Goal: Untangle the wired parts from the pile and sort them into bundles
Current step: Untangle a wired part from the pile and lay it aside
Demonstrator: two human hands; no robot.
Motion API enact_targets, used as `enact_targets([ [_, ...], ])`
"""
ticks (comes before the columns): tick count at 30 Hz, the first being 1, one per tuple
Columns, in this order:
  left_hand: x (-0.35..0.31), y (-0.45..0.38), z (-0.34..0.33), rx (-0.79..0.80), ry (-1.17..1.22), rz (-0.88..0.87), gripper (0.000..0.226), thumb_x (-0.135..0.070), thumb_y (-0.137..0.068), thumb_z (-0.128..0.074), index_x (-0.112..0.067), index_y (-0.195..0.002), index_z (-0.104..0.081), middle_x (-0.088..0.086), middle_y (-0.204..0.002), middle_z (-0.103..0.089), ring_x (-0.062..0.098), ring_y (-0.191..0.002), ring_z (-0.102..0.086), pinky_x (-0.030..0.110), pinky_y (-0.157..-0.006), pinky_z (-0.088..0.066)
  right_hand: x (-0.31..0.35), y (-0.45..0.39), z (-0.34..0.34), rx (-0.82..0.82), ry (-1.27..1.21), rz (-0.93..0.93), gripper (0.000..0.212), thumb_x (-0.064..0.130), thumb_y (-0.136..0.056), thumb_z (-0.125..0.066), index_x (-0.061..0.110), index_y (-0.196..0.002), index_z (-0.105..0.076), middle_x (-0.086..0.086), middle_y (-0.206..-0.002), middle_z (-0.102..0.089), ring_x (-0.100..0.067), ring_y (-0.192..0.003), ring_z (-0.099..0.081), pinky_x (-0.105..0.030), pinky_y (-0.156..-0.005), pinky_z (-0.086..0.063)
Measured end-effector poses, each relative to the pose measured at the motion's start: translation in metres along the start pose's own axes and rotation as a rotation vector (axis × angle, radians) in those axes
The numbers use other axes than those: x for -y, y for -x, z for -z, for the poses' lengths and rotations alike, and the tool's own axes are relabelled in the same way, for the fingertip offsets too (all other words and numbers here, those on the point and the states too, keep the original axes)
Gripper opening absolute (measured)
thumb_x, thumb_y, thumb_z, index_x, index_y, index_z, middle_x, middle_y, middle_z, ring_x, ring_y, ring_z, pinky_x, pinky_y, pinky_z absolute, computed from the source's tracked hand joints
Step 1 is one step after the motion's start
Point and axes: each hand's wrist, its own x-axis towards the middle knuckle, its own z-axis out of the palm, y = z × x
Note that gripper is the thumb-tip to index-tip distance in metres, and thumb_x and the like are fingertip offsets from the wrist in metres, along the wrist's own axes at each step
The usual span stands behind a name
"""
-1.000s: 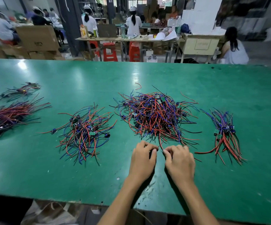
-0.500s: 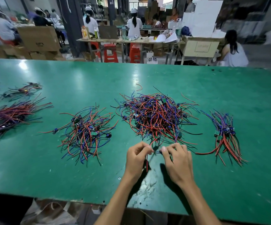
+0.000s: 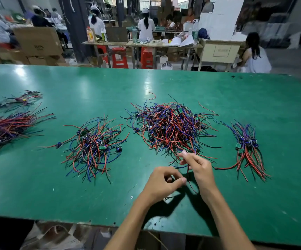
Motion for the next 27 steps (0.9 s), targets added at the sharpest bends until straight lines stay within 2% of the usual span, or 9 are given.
enact_targets([
  [3,-0.005,0.000,0.007,-0.074,0.251,0.026,0.029,-0.039,-0.089,-0.063,-0.014,-0.092,-0.077,0.008,-0.077,-0.070,0.012,-0.066,-0.054,0.031,-0.057,-0.040,0.008,0.009,0.003,0.062,-0.010,0.024,0.019,0.019,-0.097,-0.064,0.012,-0.093,-0.080,0.000,-0.068,-0.066,-0.004,-0.065,-0.058,-0.010,-0.061,-0.041],
  [6,-0.006,-0.003,0.011,-0.157,0.387,0.076,0.033,-0.042,-0.097,-0.056,-0.019,-0.109,-0.078,0.002,-0.095,-0.075,0.009,-0.074,-0.057,0.018,-0.065,-0.046,0.013,0.018,0.004,0.165,-0.052,-0.013,0.028,0.025,-0.100,-0.056,0.014,-0.095,-0.082,0.000,-0.066,-0.068,-0.009,-0.060,-0.053,-0.016,-0.055,-0.039],
  [11,-0.004,-0.005,0.010,-0.163,0.494,0.128,0.025,-0.032,-0.098,-0.060,-0.015,-0.104,-0.078,0.000,-0.080,-0.074,0.013,-0.068,-0.067,0.024,-0.068,-0.054,0.006,0.026,-0.010,0.306,0.044,-0.260,0.042,0.030,-0.106,-0.044,0.006,-0.089,-0.074,-0.012,-0.065,-0.070,-0.017,-0.049,-0.049,-0.023,-0.047,-0.034],
  [14,-0.002,-0.006,0.014,-0.199,0.591,0.176,0.025,-0.032,-0.090,-0.066,-0.010,-0.093,-0.078,0.006,-0.084,-0.074,0.017,-0.073,-0.071,0.023,-0.065,-0.057,0.000,0.027,-0.014,0.346,0.151,-0.265,0.048,0.037,-0.107,-0.042,0.011,-0.085,-0.076,-0.010,-0.067,-0.072,-0.020,-0.052,-0.054,-0.024,-0.045,-0.034],
  [17,-0.001,-0.006,0.015,-0.226,0.570,0.161,0.023,-0.028,-0.092,-0.066,-0.009,-0.090,-0.078,0.007,-0.080,-0.074,0.012,-0.067,-0.068,0.021,-0.061,-0.054,-0.002,0.026,-0.010,0.160,0.495,-0.122,0.054,0.072,-0.091,-0.045,0.031,-0.075,-0.076,0.001,-0.059,-0.070,-0.012,-0.050,-0.058,-0.026,-0.049,-0.040],
  [19,0.000,-0.006,0.015,-0.211,0.557,0.117,0.019,-0.018,-0.097,-0.063,-0.008,-0.091,-0.078,0.006,-0.080,-0.075,0.009,-0.069,-0.067,0.017,-0.064,-0.050,-0.004,0.021,-0.004,-0.057,0.645,0.015,0.050,0.079,-0.084,-0.046,0.037,-0.075,-0.072,0.010,-0.061,-0.068,-0.004,-0.055,-0.060,-0.028,-0.056,-0.045],
  [20,0.000,-0.006,0.014,-0.195,0.554,0.101,0.018,-0.014,-0.097,-0.063,-0.008,-0.091,-0.078,0.005,-0.080,-0.076,0.009,-0.070,-0.068,0.017,-0.067,-0.051,-0.005,0.017,-0.003,-0.081,0.631,0.049,0.045,0.074,-0.087,-0.050,0.037,-0.076,-0.072,0.015,-0.067,-0.070,-0.001,-0.062,-0.063,-0.026,-0.061,-0.047],
  [23,0.001,-0.004,0.012,-0.139,0.496,0.098,0.017,-0.010,-0.096,-0.066,-0.013,-0.088,-0.080,0.007,-0.081,-0.076,0.014,-0.072,-0.068,0.025,-0.069,-0.054,-0.004,0.008,-0.008,0.134,0.307,0.008,0.022,0.045,-0.095,-0.065,0.029,-0.090,-0.079,0.012,-0.089,-0.077,-0.003,-0.083,-0.071,-0.018,-0.072,-0.052],
  [27,0.001,-0.003,0.011,-0.125,0.473,0.114,0.012,-0.013,-0.094,-0.069,-0.014,-0.089,-0.080,0.007,-0.082,-0.076,0.015,-0.073,-0.066,0.027,-0.069,-0.052,-0.005,0.007,-0.006,0.139,0.174,0.116,0.016,0.018,-0.097,-0.066,0.022,-0.090,-0.080,0.003,-0.092,-0.078,-0.007,-0.081,-0.068,-0.013,-0.073,-0.051],
])
